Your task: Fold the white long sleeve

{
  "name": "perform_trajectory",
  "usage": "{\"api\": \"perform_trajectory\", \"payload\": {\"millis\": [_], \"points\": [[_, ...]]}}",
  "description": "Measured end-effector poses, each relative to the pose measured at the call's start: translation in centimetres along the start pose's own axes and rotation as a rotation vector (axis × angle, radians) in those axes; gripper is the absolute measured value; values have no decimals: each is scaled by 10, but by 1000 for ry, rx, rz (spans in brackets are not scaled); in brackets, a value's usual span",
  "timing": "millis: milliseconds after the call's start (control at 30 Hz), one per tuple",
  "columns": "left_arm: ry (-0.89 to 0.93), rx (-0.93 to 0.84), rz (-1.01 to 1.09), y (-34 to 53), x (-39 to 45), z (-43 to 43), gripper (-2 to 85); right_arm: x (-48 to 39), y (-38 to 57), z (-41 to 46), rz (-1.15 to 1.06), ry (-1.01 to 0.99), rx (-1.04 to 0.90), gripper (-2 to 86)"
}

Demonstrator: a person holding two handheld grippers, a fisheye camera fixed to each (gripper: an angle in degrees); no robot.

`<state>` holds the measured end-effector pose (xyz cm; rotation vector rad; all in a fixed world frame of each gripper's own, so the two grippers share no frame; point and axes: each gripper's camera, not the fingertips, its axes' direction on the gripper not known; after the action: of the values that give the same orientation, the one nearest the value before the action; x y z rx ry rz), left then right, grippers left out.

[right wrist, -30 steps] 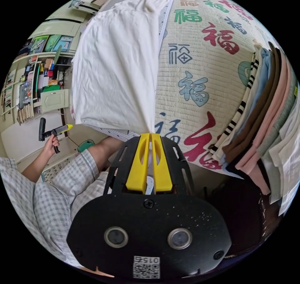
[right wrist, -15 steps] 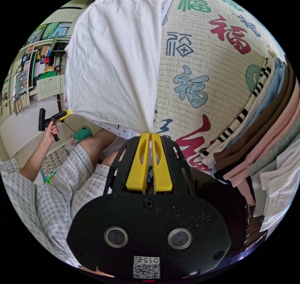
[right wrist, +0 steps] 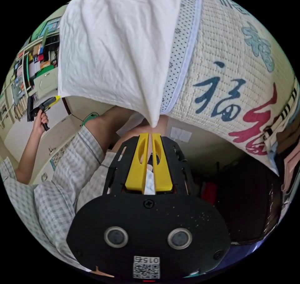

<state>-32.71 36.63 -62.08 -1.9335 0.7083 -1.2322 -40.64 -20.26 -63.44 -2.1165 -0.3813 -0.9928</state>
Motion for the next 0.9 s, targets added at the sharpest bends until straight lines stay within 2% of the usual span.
{"api": "perform_trajectory", "payload": {"millis": [133, 200, 333, 433, 567, 700, 900], "points": [[-62, 17, -2, -14, 13, -22, 0, 46, 20, -13, 93, -10, 43, 11], [-99, 86, 80, -33, 41, -48, -1, 69, 33, -28, 155, -41, 112, 14], [-57, 188, 271, -75, 110, -78, 3, 105, 55, -61, 249, -130, 354, 28], [37, 261, 426, -115, 181, -86, 14, 127, 45, -81, 240, -212, 536, 45], [184, 338, 555, -180, 298, -80, 55, 169, -11, -116, 153, -266, 697, 53], [276, 402, 626, -262, 426, -74, 86, 209, -93, -158, 34, -260, 772, 63], [218, 421, 609, -393, 585, -47, 89, 263, -232, -227, -86, -353, 852, 83]]}}
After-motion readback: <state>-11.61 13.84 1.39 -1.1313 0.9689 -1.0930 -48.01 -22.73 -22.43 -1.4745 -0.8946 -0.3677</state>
